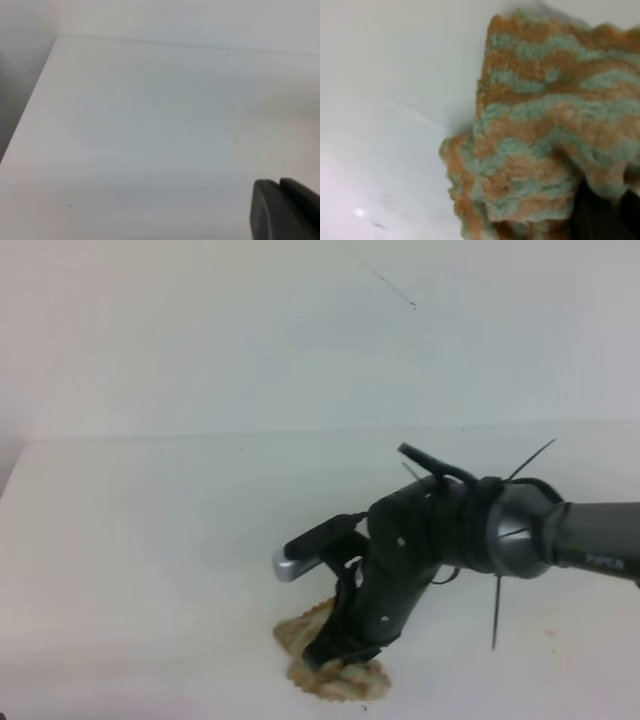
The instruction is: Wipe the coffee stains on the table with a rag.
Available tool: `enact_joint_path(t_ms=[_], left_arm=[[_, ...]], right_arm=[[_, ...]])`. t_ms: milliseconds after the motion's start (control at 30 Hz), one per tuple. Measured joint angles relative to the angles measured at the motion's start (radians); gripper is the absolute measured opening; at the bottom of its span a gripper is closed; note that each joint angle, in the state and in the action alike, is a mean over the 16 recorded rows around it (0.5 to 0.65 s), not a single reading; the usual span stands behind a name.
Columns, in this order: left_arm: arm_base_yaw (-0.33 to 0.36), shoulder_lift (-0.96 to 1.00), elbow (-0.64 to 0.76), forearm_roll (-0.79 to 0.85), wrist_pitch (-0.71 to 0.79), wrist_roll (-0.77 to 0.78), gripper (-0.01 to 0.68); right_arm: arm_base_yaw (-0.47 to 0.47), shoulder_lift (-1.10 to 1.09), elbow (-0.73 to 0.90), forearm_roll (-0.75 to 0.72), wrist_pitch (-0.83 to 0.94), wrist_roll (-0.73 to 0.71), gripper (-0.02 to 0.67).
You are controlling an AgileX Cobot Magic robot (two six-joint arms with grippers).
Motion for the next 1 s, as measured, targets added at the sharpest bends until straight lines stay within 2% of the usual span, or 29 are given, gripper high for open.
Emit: enact_joint_path(t_ms=[367,667,1000], left_arm=[[0.000,0.000,0.000,0.000,0.000,0.000,0.001],[0.000,0.000,0.000,0.000,0.000,0.000,0.001],[0.000,0.000,0.000,0.000,0.000,0.000,0.001]], right_arm=[[-0.087,-0.134,0.081,0.038,-0.067,-0.118,0.021],[-0.145,-0.431,0.138,0.032,-0.131,-0.219,0.025],[-0.350,-0.789,0.398,-0.017,-0.249,-0.171,0.025]])
